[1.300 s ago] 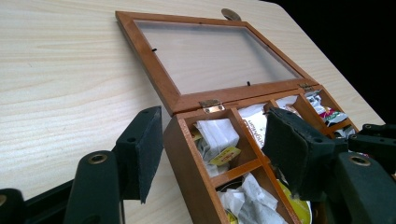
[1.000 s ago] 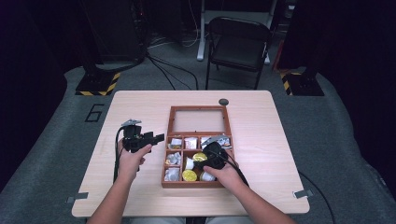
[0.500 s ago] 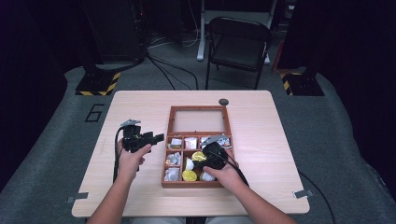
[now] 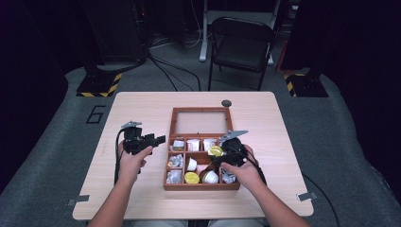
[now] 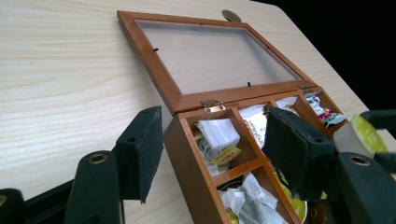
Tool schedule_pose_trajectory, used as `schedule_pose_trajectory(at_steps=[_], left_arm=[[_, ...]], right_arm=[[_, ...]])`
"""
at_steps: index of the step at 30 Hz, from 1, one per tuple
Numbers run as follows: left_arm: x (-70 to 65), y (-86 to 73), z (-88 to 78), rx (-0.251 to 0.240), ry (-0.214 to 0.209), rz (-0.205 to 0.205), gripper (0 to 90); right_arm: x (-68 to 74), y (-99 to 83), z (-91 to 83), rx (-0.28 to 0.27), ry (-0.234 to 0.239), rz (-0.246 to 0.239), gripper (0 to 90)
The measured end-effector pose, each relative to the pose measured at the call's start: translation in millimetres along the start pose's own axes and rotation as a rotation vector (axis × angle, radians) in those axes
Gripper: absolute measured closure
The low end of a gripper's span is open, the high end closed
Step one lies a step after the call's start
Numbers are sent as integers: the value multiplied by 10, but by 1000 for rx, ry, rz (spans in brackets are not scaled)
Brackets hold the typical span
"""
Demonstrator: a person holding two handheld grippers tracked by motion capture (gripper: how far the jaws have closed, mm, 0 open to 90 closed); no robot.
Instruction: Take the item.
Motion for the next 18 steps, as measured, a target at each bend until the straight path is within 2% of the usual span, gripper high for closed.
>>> schedule_pose_trajectory(at_steps=[5, 9, 16, 18], left_arm=[[3, 1, -7, 0, 2, 0, 373], [3, 1, -8, 0, 3, -5, 373], [8, -3, -10, 1, 7, -7, 373], [9, -6, -10, 4, 7, -9, 373]], right_arm=[[-223, -88, -191, -5, -66, 32, 371], [-389, -201, -351, -21, -122, 77, 371], [-585, -378, -562, -62, -174, 151, 371], [-640, -422, -601, -68, -199, 156, 371]])
Point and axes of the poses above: each handheld gripper's, and its own axes: z roughly forward along the jaws, y roughly out of its top, x roughly to its left, the point moved 1 cm from there along z, roughly forward along the jaws, and after that the axes turned 12 degrees about y, right-handed, at the moved point
